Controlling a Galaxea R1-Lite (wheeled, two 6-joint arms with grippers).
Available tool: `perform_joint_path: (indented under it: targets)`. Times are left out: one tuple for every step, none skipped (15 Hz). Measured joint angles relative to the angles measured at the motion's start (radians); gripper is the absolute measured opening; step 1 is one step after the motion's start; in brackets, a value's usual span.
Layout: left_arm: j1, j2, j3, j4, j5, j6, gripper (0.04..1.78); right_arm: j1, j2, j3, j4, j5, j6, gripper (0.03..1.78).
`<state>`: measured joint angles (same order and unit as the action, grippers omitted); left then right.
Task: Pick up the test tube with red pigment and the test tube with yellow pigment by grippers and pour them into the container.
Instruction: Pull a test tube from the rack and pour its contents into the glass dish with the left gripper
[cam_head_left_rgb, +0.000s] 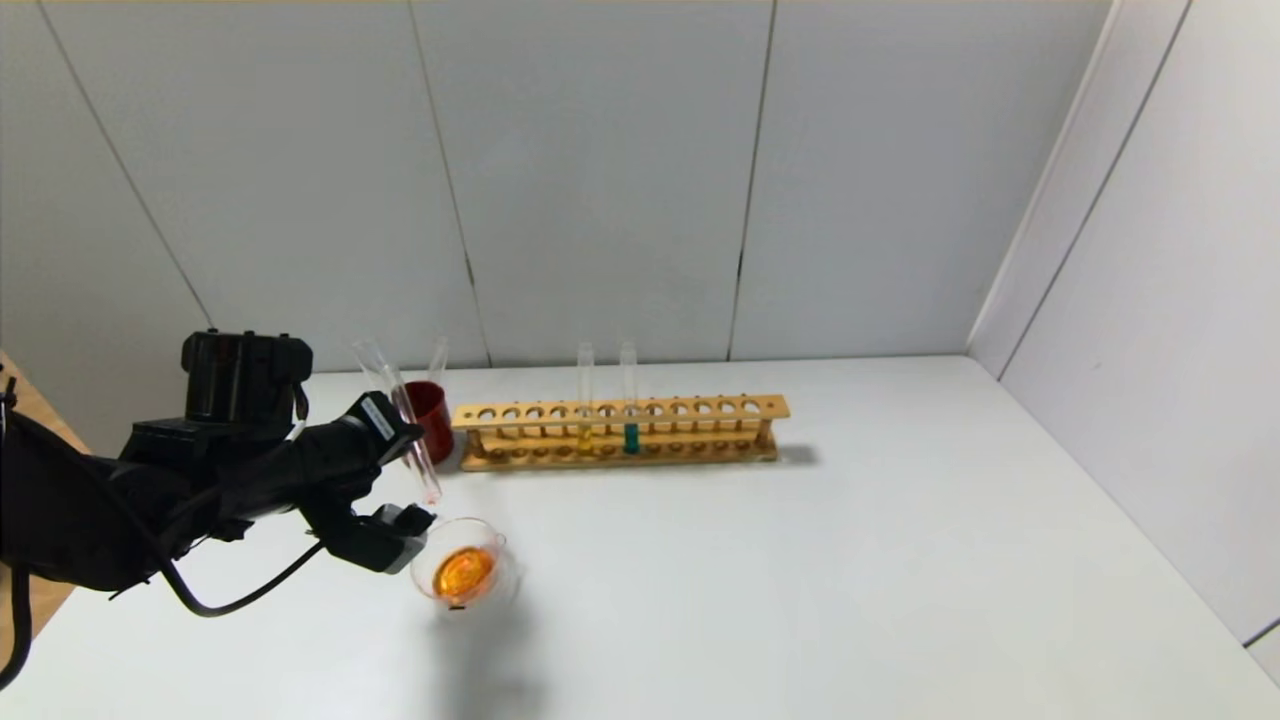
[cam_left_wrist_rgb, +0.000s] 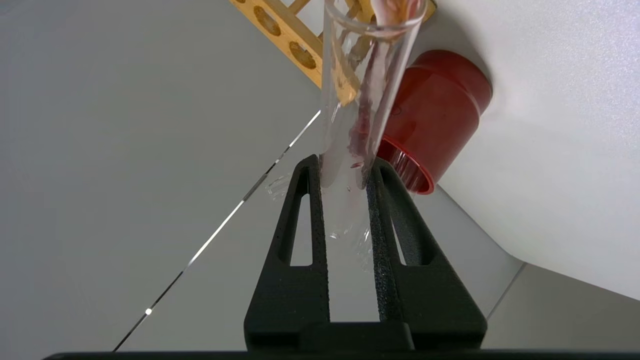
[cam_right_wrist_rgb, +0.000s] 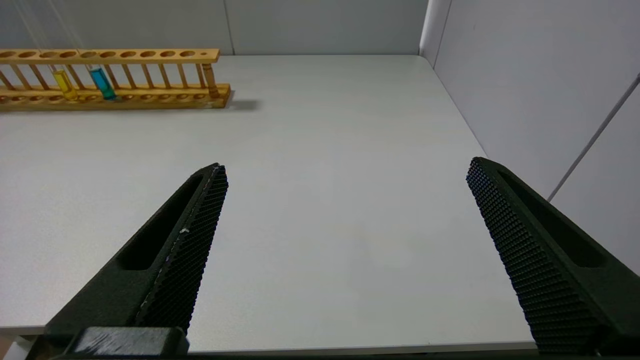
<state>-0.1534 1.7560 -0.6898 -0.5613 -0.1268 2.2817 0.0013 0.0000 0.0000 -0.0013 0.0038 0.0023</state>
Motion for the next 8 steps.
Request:
perform_joint_path:
  targets:
    - [0.000,-0.004,0.001,-0.002,0.000,0.014,0.30,0.000,0.000,0.000,0.000,0.000,0.000,1.75]
    - [0.000,-0.009,0.002,-0.008,0.000,0.028,0.30,0.000,0.000,0.000,0.000,0.000,0.000,1.75]
    - [0.000,-0.013,0.004,-0.008,0.000,0.032,0.30,0.000,0.000,0.000,0.000,0.000,0.000,1.75]
    - [0.000,-0.017,0.008,-0.009,0.000,0.033,0.30,0.000,0.000,0.000,0.000,0.000,0.000,1.75]
    - [-0.001,-0.022,0.011,-0.009,0.000,0.034,0.30,0.000,0.000,0.000,0.000,0.000,0.000,1.75]
    - [-0.002,-0.027,0.014,-0.011,0.000,0.039,0.30,0.000,0.000,0.000,0.000,0.000,0.000,1.75]
    - [-0.003,-0.033,0.019,-0.012,0.000,0.050,0.30,0.000,0.000,0.000,0.000,0.000,0.000,1.75]
    - [-0.004,-0.039,0.027,-0.014,0.001,0.062,0.30,0.000,0.000,0.000,0.000,0.000,0.001,1.75]
